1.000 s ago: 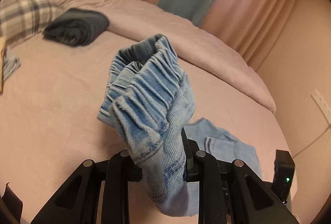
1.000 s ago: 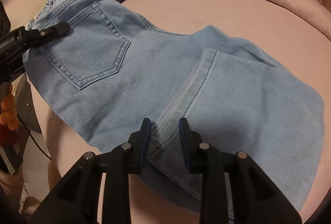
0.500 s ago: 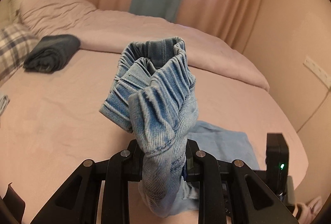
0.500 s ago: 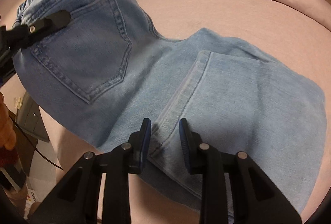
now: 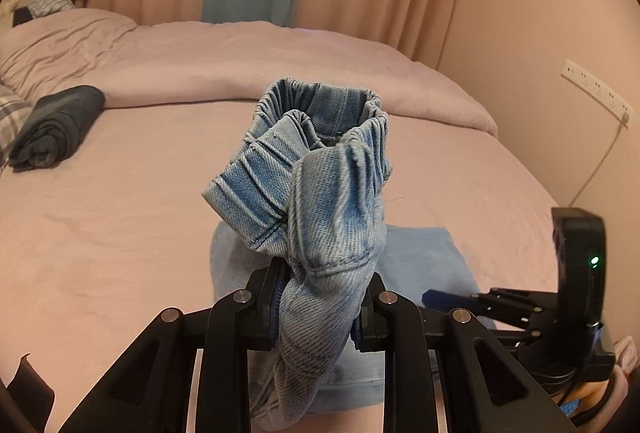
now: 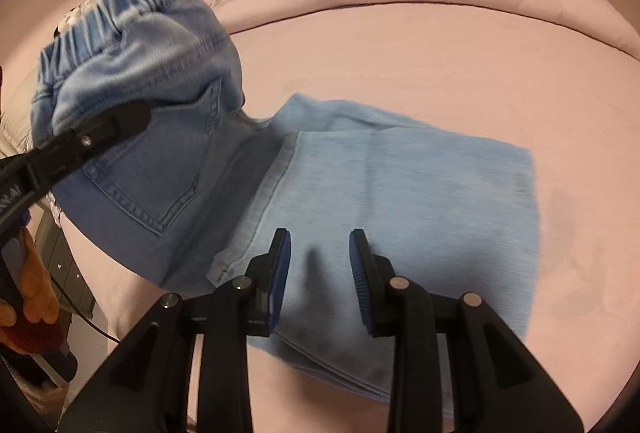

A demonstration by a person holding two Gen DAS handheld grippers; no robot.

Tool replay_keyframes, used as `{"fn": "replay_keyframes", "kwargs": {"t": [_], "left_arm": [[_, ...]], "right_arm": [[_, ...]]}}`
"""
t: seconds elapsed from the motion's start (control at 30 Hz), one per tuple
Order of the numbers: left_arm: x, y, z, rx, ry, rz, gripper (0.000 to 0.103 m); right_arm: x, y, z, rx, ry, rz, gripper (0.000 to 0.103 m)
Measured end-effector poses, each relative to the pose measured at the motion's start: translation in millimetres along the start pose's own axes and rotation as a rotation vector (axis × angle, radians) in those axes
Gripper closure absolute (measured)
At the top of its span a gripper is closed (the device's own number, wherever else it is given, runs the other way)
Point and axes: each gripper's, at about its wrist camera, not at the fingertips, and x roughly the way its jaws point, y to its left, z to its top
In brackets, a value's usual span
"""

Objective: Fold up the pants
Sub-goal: 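Fold the waistband over the legs with the left gripper and release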

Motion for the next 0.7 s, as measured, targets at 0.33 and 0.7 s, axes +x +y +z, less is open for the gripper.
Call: {"fn": "replay_keyframes", "kwargs": {"t": [0.33, 0.7], "left_arm": [[10.7, -15.9, -2.6, 0.065, 0.041, 0.001, 0.079], [23.5, -21.6, -6.3, 0.128, 0.092, -0.011, 0.079]], "right_arm": [[-23.5, -17.6, -4.4, 0.056, -0.053, -0.006, 0.064], [-39.4, -61.7, -5.6, 0.330, -0.097, 0.164, 0.048]]}}
